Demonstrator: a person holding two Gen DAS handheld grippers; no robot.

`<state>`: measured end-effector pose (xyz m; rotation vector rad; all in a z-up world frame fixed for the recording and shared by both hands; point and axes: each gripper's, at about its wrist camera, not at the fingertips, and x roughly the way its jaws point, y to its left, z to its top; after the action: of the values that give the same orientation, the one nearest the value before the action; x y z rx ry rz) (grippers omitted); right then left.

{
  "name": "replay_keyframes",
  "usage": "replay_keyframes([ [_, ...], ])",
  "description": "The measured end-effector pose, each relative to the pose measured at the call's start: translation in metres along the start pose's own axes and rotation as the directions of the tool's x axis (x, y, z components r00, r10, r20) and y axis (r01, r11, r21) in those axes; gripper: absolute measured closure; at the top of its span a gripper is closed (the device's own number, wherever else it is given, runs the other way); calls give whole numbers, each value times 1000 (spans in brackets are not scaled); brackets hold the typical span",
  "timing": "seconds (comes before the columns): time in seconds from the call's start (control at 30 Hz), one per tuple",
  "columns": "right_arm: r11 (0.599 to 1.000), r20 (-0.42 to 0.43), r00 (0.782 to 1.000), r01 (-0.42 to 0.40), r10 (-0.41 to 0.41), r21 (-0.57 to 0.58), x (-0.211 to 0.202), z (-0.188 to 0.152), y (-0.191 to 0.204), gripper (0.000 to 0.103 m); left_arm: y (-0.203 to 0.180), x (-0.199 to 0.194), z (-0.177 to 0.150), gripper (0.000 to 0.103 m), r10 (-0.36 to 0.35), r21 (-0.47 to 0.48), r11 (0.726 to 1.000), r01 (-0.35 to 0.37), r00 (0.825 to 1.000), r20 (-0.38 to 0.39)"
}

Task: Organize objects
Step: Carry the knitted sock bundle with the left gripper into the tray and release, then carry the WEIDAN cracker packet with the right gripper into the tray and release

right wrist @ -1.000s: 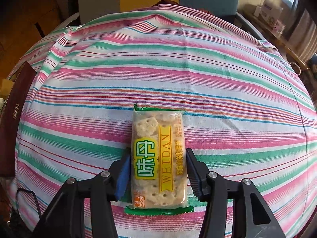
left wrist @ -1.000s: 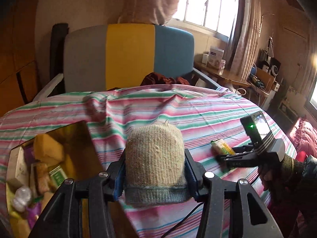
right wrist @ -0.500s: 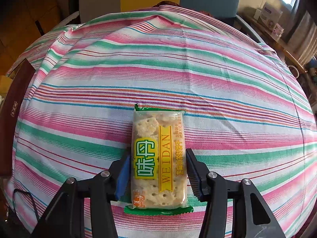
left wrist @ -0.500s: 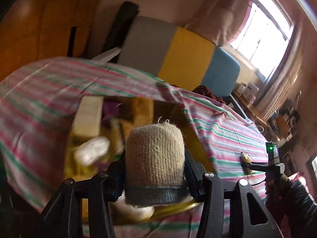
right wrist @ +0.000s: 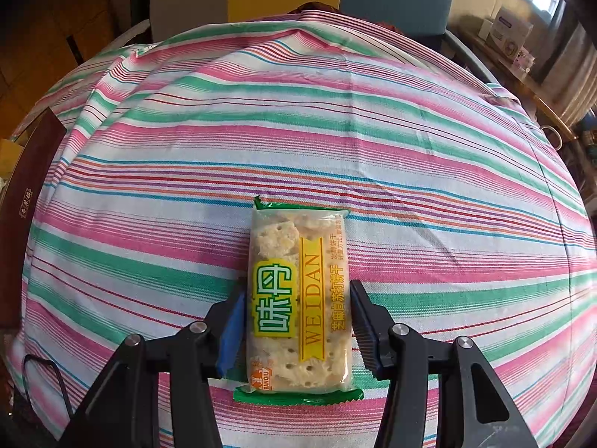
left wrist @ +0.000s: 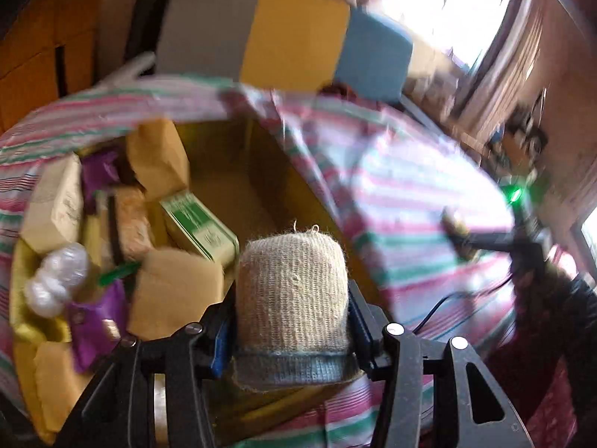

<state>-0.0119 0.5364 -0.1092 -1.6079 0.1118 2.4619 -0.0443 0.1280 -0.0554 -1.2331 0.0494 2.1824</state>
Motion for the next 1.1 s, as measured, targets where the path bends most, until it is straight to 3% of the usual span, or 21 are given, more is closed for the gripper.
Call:
replay_keyframes([
  [0.17, 1000, -2, 1000, -4, 4, -1, 0, 1, -1, 49, 5, 20, -7, 49, 21, -27, 999, -23, 998, -61],
  [0.23, 1000, -3, 1000, -6, 6, -2, 0, 1, -1, 49, 7, 20, -7, 38, 14, -26, 1000, -16, 998, -69],
  [0.3, 1000, -2, 1000, -5, 5, -2, 0, 1, -1, 49, 5, 17, -9, 31, 15, -18, 1000, -16, 998, -61],
  [0.5, 1000, -1, 1000, 3, -3, -8, -1, 0, -1, 50, 2, -9, -9, 31, 74, -12, 997, -74, 997, 22],
  [0.67, 1000, -1, 1000, 19, -19, -10, -3, 0, 2, 54, 1, -43, -7, 31, 186, -2, 982, -187, 975, 122],
  [0.83, 999, -13, 999, 37, -37, 20, -5, 3, 8, 56, 8, -68, -7, 31, 251, -23, 968, -251, 952, 175],
  [0.97, 998, 10, 1000, -22, 22, 59, -20, 6, 21, 56, 15, -81, -10, 31, 287, -48, 958, -283, 937, 199],
  [1.1, 992, 56, 991, -122, 120, 40, -45, 14, 62, 56, 22, -89, -15, 31, 305, -83, 952, -294, 930, 207],
])
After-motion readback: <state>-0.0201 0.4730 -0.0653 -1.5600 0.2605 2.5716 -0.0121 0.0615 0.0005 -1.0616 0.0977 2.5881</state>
